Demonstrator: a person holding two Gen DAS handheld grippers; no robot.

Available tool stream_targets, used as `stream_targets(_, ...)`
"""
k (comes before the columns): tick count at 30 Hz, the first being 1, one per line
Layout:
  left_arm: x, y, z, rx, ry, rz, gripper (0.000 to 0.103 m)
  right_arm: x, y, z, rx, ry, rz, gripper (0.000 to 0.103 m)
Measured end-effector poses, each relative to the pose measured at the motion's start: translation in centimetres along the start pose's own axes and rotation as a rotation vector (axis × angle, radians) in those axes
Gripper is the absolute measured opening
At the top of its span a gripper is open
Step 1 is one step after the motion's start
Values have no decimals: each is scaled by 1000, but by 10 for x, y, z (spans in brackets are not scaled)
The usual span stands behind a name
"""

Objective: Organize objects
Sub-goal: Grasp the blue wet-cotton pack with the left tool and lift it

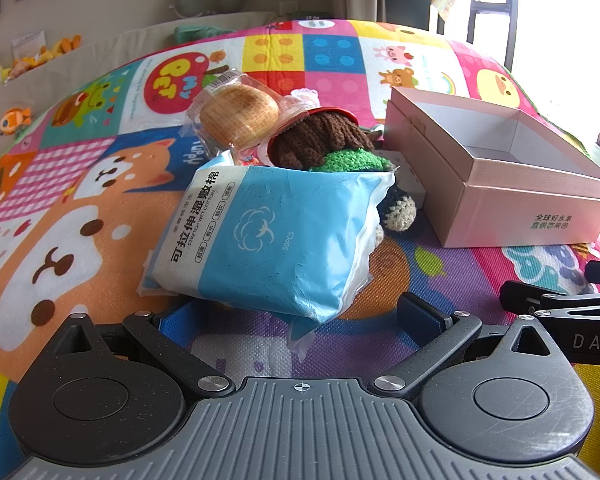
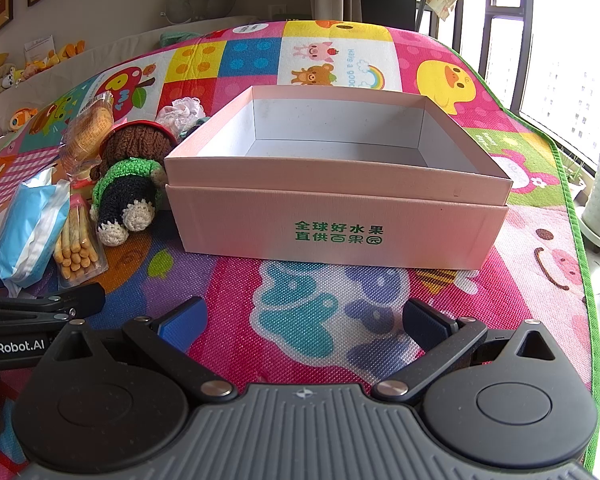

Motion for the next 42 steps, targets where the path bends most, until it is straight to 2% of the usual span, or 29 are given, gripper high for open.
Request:
stream_targets(19, 2, 1, 1, 3, 0, 3, 103, 0, 0, -1, 0, 2, 1, 103)
stream_targets(26, 10, -21, -32, 37, -32, 11, 102, 0, 0, 0, 1, 3, 0, 103)
stream_targets(29, 26, -24, -56, 51, -94, -75, 102, -1, 0, -1, 1, 3, 0, 103)
stream_targets(32, 49, -13, -78, -17, -139, -249, 102, -1, 0, -1, 1, 4, 0, 103)
stream_targets(34, 62, 1, -79, -69, -164, -379, 102, -1, 0, -1, 1, 4, 0, 103)
stream_targets(35, 64, 7, -76, -84, -158, -405, 102, -1, 0, -2, 1, 4, 0, 103)
stream_targets(37, 63, 19, -56, -57, -127, -407, 102, -1, 0, -3, 2, 5, -1, 103)
stream_targets(41, 66, 26, -9, 80, -103, -483, 101, -2, 0, -4, 11, 21, -19, 103)
stream_targets(42, 65, 29, -8, 58, -93, -467, 99, -4, 0, -5, 19, 36, -30, 103)
Point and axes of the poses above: each gripper's, at about its wrist camera, not at the fingertips, and z roughly the way its jaws point, x to its left, y to its top, the point moved 3 cm from there along z, roughly the way its jaws point, and after that the axes turned 3 degrees about -y, right-handed, at the moved point
